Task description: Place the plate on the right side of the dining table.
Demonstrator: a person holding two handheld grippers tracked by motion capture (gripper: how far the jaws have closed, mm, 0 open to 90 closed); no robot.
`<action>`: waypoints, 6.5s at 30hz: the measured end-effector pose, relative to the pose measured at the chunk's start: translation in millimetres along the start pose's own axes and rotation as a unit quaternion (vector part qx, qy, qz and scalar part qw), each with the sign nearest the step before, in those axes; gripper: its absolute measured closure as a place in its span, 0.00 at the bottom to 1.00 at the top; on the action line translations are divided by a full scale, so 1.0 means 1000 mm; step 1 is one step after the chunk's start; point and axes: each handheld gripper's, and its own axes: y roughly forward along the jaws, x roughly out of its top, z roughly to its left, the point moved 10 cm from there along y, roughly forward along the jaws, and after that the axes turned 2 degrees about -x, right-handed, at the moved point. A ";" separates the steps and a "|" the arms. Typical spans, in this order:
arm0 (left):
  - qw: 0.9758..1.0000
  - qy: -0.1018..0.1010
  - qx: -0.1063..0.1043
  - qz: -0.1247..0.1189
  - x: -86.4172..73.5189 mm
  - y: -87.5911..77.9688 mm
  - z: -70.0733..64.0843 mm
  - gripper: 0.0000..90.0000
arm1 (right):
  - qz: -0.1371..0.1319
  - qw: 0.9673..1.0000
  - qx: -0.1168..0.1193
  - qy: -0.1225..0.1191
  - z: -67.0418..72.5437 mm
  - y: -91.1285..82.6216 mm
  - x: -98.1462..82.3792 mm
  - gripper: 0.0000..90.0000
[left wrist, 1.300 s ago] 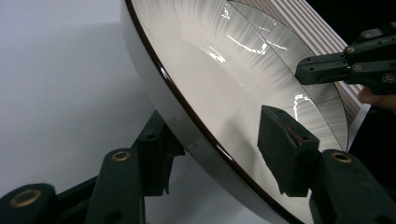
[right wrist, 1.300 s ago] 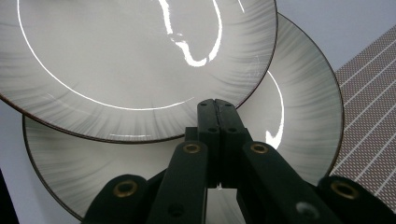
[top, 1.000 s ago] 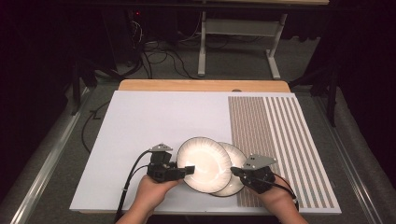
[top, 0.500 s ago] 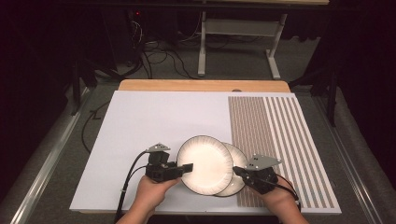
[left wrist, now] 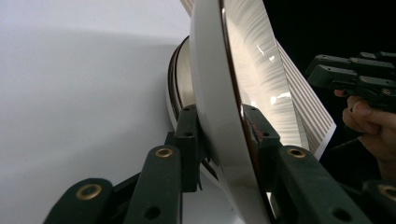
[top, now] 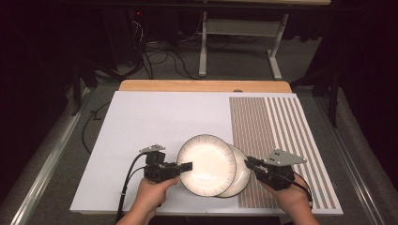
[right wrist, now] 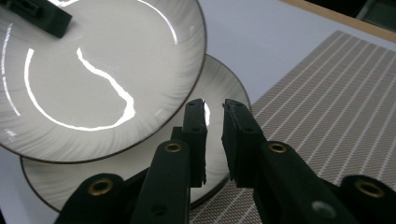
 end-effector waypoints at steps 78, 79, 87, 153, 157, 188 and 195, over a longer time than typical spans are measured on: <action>0.961 0.247 0.064 -0.110 0.034 -0.041 -0.008 0.87 | -0.061 0.996 0.053 0.038 0.032 0.051 0.061 0.22; 0.960 0.248 0.064 -0.110 0.034 -0.041 -0.008 0.87 | -0.061 0.996 0.054 0.038 0.033 0.052 0.060 0.24; 0.960 0.250 0.067 -0.110 0.033 -0.040 -0.008 0.87 | -0.047 0.995 0.066 0.062 0.037 0.058 0.049 0.57; 0.968 0.242 0.042 -0.048 0.062 0.046 -0.078 0.87 | -0.106 0.989 -0.004 0.108 -0.051 -0.042 0.036 0.97; 0.969 0.240 0.036 -0.040 0.066 0.060 -0.083 0.87 | -0.109 0.987 -0.012 0.119 -0.062 -0.048 0.029 0.97; 0.971 0.238 0.019 0.002 0.074 0.167 -0.109 0.85 | -0.096 0.976 -0.090 0.173 -0.139 -0.086 -0.026 0.97; 0.973 0.228 0.027 0.020 0.068 0.181 -0.101 0.84 | -0.080 0.974 -0.096 0.189 -0.146 -0.079 -0.040 0.97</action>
